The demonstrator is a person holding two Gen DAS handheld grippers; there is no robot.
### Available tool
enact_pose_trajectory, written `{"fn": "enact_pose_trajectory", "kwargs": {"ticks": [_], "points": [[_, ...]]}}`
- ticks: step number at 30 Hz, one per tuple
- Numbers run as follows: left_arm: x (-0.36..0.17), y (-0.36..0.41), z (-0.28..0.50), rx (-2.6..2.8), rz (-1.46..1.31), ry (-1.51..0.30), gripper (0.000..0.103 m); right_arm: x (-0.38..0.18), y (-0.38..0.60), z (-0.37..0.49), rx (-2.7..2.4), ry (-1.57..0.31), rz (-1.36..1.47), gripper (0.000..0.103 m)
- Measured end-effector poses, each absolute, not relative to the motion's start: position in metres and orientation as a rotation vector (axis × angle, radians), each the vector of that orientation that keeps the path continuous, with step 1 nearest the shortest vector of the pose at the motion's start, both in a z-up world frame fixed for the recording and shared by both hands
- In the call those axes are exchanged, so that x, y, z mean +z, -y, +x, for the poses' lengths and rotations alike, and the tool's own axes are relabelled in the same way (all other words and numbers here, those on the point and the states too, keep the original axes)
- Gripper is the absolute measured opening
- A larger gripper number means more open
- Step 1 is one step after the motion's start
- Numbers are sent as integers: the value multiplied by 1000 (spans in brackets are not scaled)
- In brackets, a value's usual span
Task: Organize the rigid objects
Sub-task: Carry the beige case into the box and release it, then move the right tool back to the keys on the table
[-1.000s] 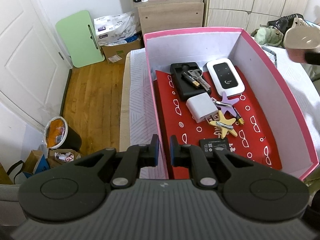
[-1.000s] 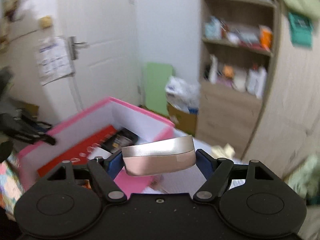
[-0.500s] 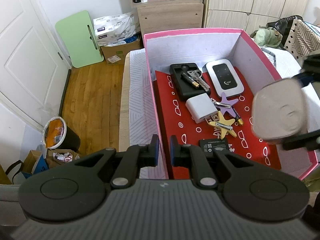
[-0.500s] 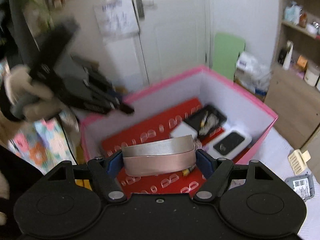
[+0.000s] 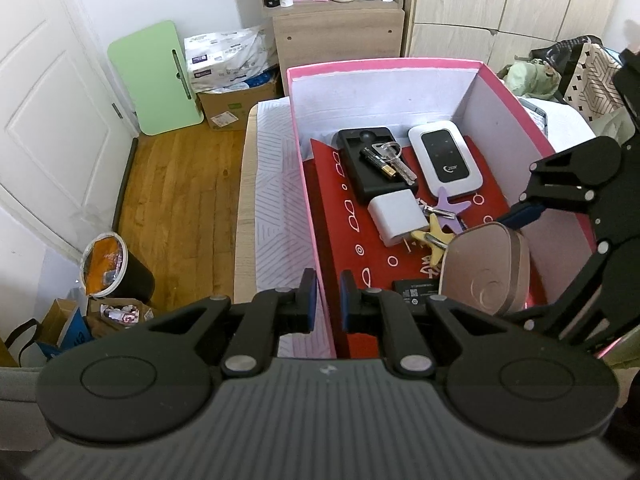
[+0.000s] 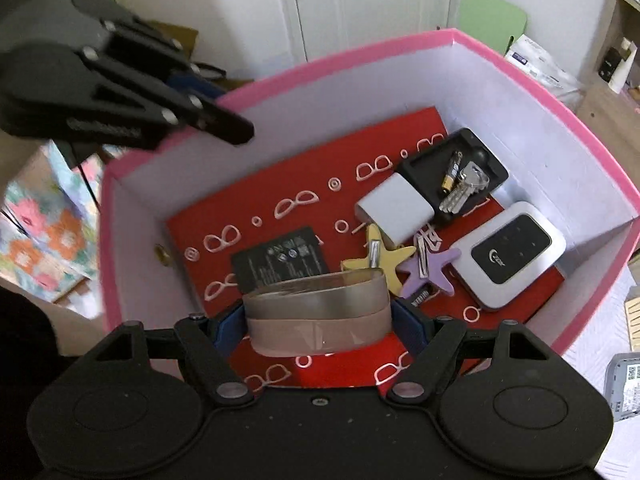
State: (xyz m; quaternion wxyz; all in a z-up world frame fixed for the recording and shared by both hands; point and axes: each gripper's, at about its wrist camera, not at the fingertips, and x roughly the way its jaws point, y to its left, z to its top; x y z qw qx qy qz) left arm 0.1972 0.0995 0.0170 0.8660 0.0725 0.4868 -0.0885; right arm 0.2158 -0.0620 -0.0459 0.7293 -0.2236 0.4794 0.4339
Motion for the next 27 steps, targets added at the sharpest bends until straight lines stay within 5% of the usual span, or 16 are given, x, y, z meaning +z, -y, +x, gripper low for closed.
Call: {"fn": "enact_pose_trajectory", "kwargs": {"ticks": [7, 14, 22, 27], "points": [[17, -99, 199, -187, 142, -1022, 10, -16, 81, 196, 892, -884, -595, 85], [17, -106, 202, -197, 98, -1038, 10, 31, 167, 216, 761, -732, -241, 88], [17, -105, 203, -183, 91, -1040, 10, 6, 229, 229, 554, -724, -85, 89], [17, -106, 202, -181, 88, -1042, 10, -32, 233, 235, 550, -795, -59, 74]]}}
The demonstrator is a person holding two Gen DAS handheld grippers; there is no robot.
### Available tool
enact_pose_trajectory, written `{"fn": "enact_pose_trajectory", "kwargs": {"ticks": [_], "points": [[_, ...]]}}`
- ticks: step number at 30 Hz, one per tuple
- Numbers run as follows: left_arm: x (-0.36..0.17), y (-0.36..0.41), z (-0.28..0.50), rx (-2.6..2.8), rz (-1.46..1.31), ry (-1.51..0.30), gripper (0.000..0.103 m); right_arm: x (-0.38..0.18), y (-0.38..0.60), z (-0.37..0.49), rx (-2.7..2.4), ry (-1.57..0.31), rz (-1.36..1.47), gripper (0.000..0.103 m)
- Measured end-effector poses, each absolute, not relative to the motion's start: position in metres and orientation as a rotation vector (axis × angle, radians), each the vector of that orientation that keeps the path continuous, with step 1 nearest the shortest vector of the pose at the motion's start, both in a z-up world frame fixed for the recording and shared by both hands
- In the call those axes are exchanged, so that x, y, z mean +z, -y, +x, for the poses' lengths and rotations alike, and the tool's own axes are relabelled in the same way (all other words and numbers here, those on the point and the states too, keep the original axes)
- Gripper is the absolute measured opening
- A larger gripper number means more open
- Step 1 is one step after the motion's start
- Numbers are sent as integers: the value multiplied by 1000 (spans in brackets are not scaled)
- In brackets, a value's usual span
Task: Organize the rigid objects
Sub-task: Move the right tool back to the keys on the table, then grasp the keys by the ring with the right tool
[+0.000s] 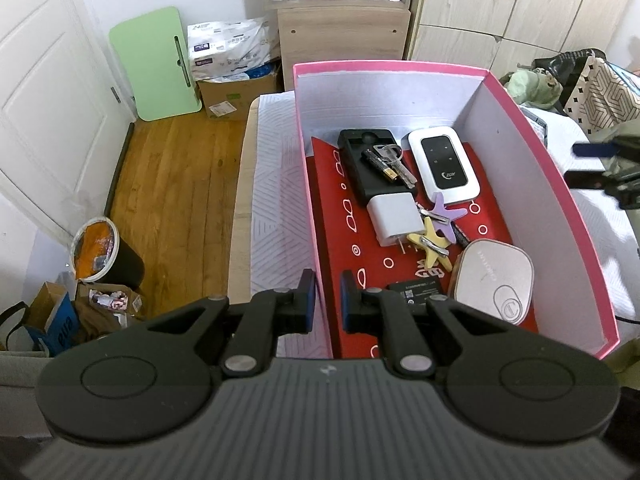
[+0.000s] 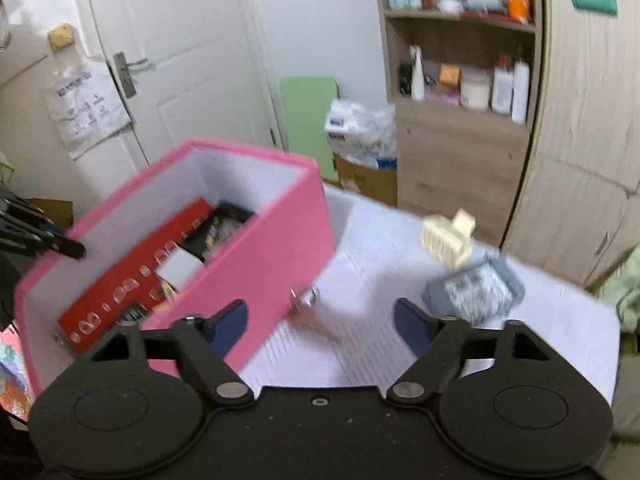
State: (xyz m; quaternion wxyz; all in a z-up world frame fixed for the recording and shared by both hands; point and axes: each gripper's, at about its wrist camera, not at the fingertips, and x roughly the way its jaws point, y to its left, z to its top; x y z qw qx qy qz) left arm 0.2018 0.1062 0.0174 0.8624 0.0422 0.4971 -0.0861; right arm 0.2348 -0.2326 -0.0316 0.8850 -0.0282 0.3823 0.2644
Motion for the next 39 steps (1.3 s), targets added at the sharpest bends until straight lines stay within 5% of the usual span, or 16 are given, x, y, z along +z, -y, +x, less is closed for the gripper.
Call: {"fn": "enact_pose_trajectory", "kwargs": {"ticks": [4, 6, 24, 26, 28, 34, 39], "points": [[18, -104, 202, -178, 98, -1045, 10, -49, 221, 235, 580, -790, -169, 48], [18, -102, 202, -177, 107, -1045, 10, -51, 213, 239, 629, -787, -213, 42], [18, -100, 201, -167, 121, -1059, 10, -64, 162, 312, 976, -827, -683, 42], [18, -100, 201, -167, 118, -1062, 10, -64, 165, 314, 1035, -832, -695, 36], [18, -100, 200, -165, 117, -1064, 10, -65, 165, 313, 1073, -846, -676, 17], [20, -100, 202, -167, 114, -1068, 10, -65, 169, 308, 926, -862, -571, 3], [19, -101, 201, -171, 113, -1063, 10, -68, 183, 303, 776, -893, -360, 3]]}}
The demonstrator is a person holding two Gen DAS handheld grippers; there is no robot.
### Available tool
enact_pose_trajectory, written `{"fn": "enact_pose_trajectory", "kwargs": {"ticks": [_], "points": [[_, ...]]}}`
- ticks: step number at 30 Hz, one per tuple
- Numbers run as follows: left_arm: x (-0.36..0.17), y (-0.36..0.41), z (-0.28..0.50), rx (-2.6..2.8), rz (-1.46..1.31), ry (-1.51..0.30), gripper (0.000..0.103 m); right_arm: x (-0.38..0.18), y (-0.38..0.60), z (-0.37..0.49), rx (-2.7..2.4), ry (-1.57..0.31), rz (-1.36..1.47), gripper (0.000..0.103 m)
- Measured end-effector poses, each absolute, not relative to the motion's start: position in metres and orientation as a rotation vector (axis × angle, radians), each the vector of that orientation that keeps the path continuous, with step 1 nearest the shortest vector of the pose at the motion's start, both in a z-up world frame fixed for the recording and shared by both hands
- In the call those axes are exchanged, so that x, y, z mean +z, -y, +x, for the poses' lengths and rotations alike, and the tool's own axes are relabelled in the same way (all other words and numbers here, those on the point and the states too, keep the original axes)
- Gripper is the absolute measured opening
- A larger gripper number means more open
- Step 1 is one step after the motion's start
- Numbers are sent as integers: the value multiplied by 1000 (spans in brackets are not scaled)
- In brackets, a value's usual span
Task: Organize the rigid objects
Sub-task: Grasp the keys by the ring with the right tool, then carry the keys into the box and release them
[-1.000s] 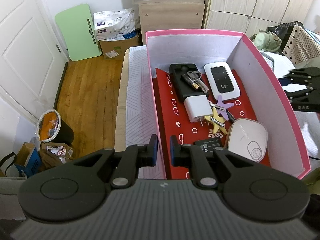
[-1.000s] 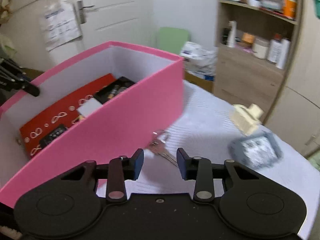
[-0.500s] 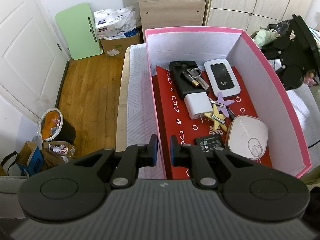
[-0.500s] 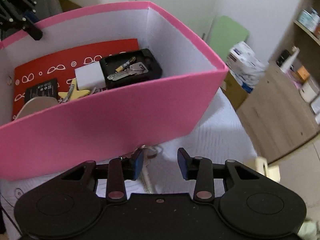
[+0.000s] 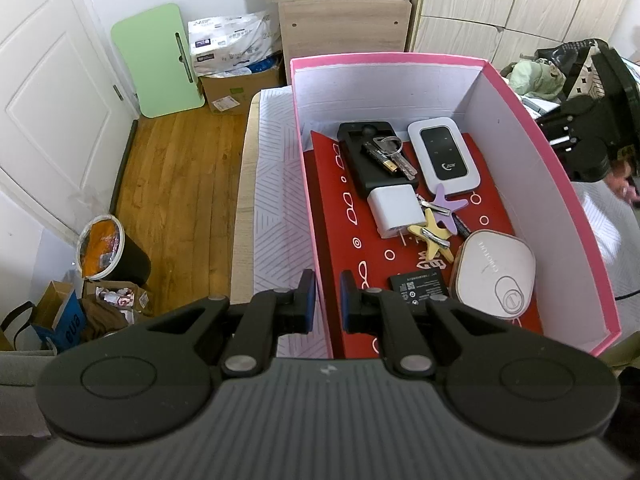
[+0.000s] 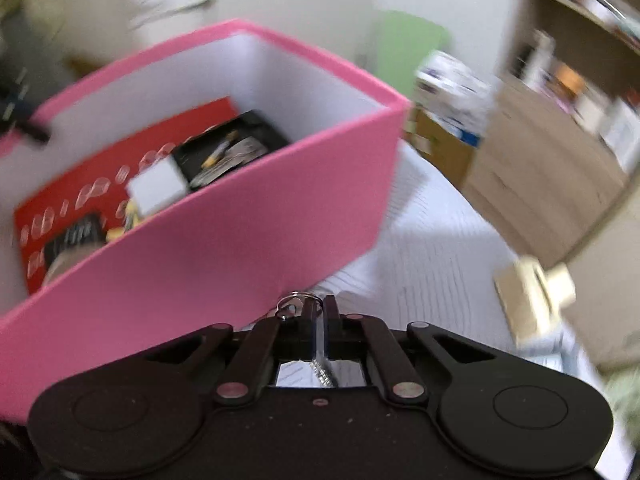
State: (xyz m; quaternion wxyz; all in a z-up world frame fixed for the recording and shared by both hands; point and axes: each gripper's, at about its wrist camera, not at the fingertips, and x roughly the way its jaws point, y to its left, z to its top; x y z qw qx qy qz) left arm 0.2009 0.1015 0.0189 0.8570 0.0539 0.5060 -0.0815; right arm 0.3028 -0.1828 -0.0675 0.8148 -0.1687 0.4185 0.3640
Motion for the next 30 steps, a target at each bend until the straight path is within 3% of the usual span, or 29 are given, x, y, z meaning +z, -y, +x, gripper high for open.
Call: {"fn": "enact_pose_trajectory", "kwargs": {"ticks": [9, 24, 30], "points": [[19, -103, 201, -180, 104, -1064, 10, -68, 193, 269, 605, -692, -249, 3], [20, -103, 200, -182, 103, -1058, 10, 23, 209, 226, 598, -489, -243, 3], [20, -102, 200, -185, 113, -1059, 10, 59, 194, 208, 698, -487, -213, 3]]}}
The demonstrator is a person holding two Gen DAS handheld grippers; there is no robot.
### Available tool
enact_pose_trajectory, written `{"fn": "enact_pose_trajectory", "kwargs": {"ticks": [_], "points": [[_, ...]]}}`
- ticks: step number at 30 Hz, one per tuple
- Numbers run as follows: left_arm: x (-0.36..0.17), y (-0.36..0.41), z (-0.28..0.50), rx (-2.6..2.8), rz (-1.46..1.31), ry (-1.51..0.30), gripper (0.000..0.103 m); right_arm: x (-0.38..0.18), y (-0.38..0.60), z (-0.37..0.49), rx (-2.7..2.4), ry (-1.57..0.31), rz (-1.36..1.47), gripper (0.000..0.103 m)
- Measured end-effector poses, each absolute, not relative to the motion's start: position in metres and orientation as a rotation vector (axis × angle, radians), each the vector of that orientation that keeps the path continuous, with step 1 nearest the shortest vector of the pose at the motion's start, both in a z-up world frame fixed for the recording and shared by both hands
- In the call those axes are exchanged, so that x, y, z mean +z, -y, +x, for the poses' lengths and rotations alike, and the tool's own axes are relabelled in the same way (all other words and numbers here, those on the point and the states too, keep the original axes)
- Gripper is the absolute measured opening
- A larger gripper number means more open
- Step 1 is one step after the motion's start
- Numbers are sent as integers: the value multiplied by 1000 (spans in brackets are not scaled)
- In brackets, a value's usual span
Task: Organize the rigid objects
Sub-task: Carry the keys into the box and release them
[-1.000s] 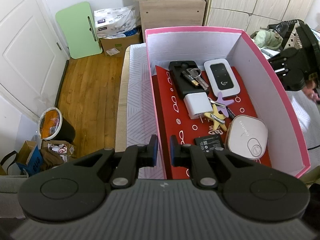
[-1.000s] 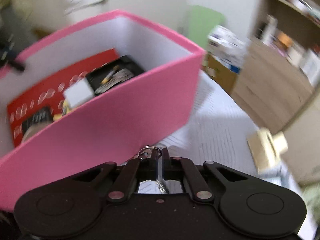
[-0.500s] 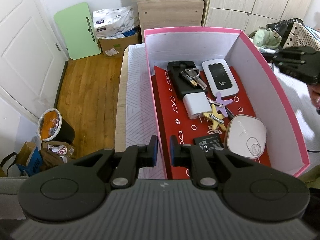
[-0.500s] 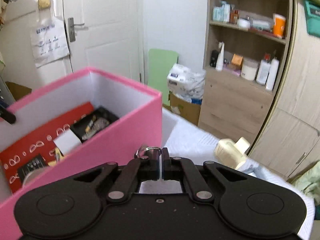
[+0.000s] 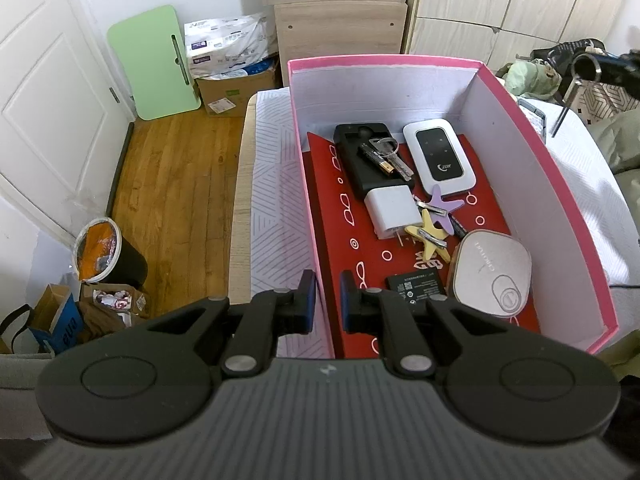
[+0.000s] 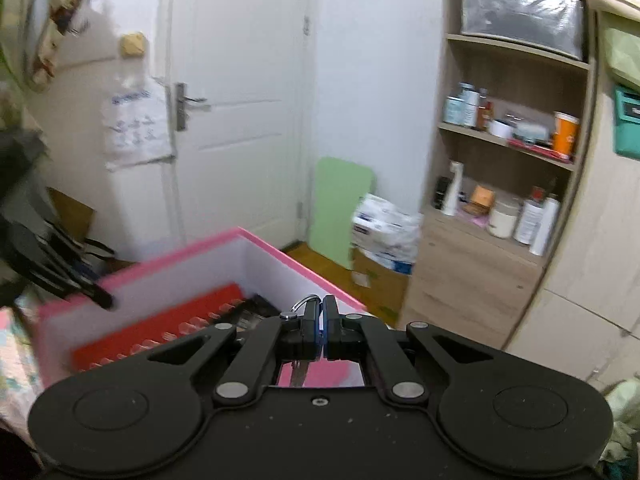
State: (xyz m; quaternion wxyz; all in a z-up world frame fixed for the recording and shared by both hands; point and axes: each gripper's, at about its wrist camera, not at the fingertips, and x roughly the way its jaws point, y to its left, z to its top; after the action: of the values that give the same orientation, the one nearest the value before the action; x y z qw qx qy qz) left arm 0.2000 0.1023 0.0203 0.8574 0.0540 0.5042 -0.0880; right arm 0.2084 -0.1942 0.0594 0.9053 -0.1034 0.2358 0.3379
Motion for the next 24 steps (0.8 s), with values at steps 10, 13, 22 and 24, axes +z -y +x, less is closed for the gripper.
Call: {"fn": "enact_pose_trajectory", "kwargs": {"ticks": [10, 13, 22, 24], "points": [[20, -103, 200, -193, 119, -1056, 10, 69, 145, 201, 980, -645, -128, 3], [21, -101, 199, -188, 125, -1057, 10, 56, 121, 201, 1042, -688, -116, 3], [21, -102, 198, -186, 122, -1050, 10, -14, 51, 232, 1067, -966, -107, 4], [21, -102, 197, -188, 119, -1050, 10, -22, 44, 238, 1047, -986, -111, 9]]}}
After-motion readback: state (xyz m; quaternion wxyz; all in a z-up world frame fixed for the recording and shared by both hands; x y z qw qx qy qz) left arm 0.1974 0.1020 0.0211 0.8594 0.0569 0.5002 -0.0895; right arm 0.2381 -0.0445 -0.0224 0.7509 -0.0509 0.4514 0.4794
